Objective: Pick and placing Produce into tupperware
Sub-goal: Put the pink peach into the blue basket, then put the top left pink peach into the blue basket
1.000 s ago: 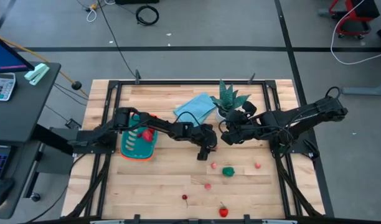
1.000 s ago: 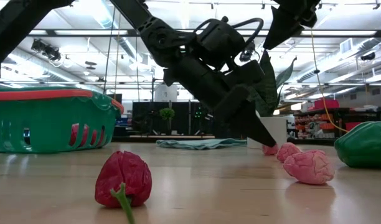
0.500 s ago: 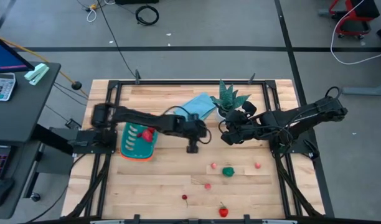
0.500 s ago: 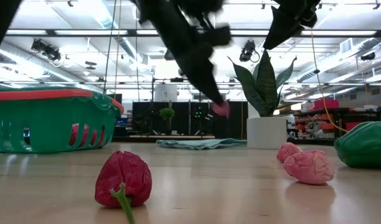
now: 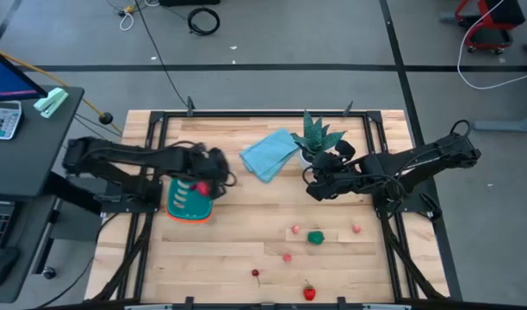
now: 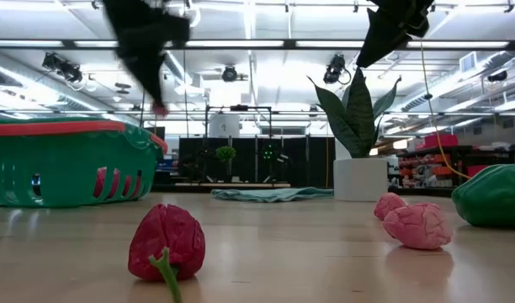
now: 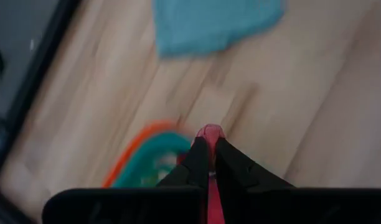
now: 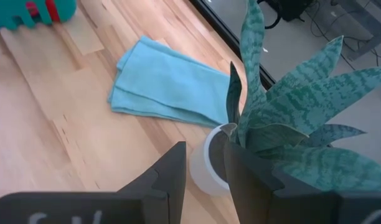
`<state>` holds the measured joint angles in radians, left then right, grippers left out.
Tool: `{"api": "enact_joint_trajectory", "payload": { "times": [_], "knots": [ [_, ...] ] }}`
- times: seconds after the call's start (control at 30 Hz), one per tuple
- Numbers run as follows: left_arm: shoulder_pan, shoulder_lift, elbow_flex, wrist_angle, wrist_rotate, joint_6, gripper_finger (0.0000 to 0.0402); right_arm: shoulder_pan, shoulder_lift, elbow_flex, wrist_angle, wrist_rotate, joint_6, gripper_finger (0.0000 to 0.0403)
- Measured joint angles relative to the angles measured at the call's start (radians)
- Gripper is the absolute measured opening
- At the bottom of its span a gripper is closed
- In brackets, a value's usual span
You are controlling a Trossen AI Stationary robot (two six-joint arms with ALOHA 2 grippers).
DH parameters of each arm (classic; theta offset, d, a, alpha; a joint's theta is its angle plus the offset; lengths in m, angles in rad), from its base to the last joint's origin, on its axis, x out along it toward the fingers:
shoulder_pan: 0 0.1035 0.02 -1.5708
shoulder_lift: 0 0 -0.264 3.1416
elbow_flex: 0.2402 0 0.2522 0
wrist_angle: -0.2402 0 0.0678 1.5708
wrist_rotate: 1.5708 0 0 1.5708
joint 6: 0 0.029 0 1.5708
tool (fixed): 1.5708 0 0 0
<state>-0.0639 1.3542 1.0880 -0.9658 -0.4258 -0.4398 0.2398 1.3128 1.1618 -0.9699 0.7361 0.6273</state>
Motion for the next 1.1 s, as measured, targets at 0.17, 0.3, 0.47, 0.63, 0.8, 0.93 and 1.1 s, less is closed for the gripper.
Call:
{"api": "enact_joint_trajectory", "payload": {
  "times": [0.17, 0.3, 0.47, 0.63, 0.8, 0.93, 1.1],
  "knots": [
    [-0.002, -0.111, -0.192, -0.004, 0.057, -0.129, 0.0012, 0.000, 0.000, 0.000, 0.006, -0.001, 0.000, 0.0118],
    [-0.001, -0.154, -0.284, 0.013, 0.095, -0.144, 0.0037, 0.000, 0.000, 0.000, 0.013, 0.000, 0.000, 0.0118],
    [-0.001, -0.158, -0.312, 0.014, 0.095, -0.144, 0.0094, 0.000, 0.000, 0.000, 0.021, -0.001, 0.000, 0.0118],
    [-0.001, -0.158, -0.308, 0.047, 0.094, -0.142, 0.0142, 0.000, 0.000, 0.000, 0.028, 0.000, 0.000, 0.0118],
    [-0.001, -0.158, -0.308, 0.062, 0.093, -0.089, 0.0168, 0.000, 0.000, 0.000, 0.031, -0.009, 0.049, 0.0118],
    [-0.001, -0.158, -0.307, 0.101, 0.093, -0.072, 0.0170, 0.000, 0.000, -0.014, 0.086, -0.109, 0.081, 0.0118],
    [-0.001, -0.158, -0.307, 0.119, 0.093, -0.063, 0.0158, 0.015, 0.000, -0.100, 0.272, -0.449, 0.088, 0.0107]
  ]
}}
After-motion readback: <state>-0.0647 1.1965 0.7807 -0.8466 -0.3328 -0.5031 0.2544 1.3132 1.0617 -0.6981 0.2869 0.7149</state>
